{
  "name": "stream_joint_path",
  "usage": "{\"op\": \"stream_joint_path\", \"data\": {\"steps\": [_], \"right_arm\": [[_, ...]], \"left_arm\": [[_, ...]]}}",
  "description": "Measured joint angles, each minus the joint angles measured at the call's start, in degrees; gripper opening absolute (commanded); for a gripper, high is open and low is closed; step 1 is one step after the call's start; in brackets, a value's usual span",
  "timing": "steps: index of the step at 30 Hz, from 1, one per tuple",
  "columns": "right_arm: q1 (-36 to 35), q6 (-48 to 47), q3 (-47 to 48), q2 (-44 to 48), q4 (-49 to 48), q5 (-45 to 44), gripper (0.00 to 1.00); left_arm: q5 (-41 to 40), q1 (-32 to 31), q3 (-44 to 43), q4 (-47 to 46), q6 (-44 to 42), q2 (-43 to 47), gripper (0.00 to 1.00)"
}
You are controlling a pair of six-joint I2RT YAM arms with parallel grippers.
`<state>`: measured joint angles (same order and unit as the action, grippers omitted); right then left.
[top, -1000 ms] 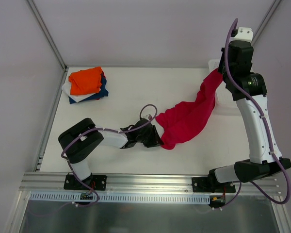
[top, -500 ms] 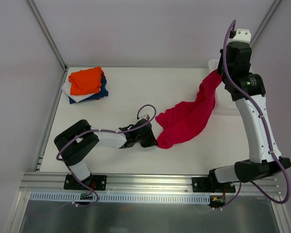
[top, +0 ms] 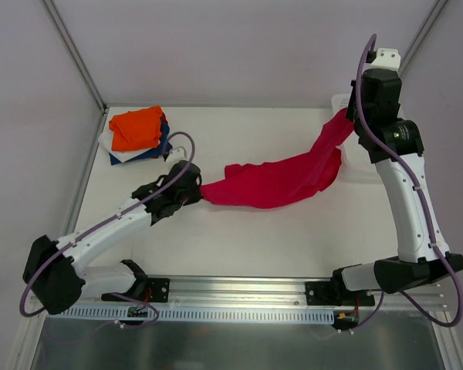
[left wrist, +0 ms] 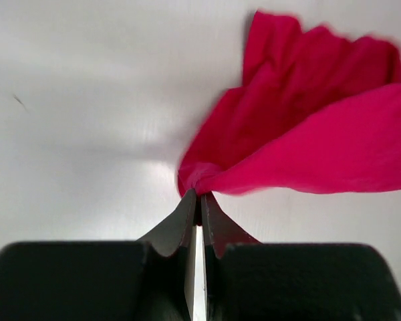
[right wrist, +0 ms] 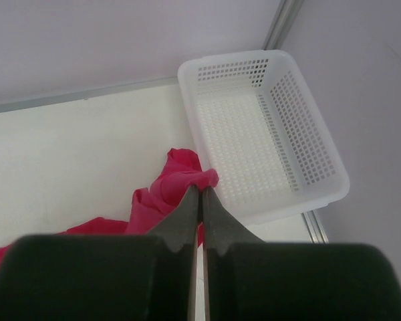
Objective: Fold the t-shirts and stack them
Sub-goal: Flatten the tshirt out
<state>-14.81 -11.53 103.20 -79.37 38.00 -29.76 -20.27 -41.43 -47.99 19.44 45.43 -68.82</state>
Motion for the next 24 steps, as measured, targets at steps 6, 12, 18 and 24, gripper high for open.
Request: {"op": "stream_joint_path", "data": {"steps": [6, 12, 18, 24], "right_arm": [[0.0, 0.0, 0.1, 3.4, 0.0, 0.2, 0.00], [0.0, -0.1, 0.0, 10.9, -1.9, 1.4, 0.00], [0.0, -0.7, -2.5, 22.0, -6.2, 4.2, 0.00], [0.0, -1.4, -5.0, 31.8, -9.9, 7.4, 0.00]], "left_arm": [[-7.2, 2.1, -10.5, 6.3, -7.6, 10.1, 0.00], [-12.3, 2.1, -20.1, 8.4, -14.9, 15.3, 0.00], [-15.6, 2.1, -26.2, 9.3, -20.7, 19.2, 0.00], [-17.2, 2.1, -29.4, 10.2, -24.9, 26.1, 0.00]]}}
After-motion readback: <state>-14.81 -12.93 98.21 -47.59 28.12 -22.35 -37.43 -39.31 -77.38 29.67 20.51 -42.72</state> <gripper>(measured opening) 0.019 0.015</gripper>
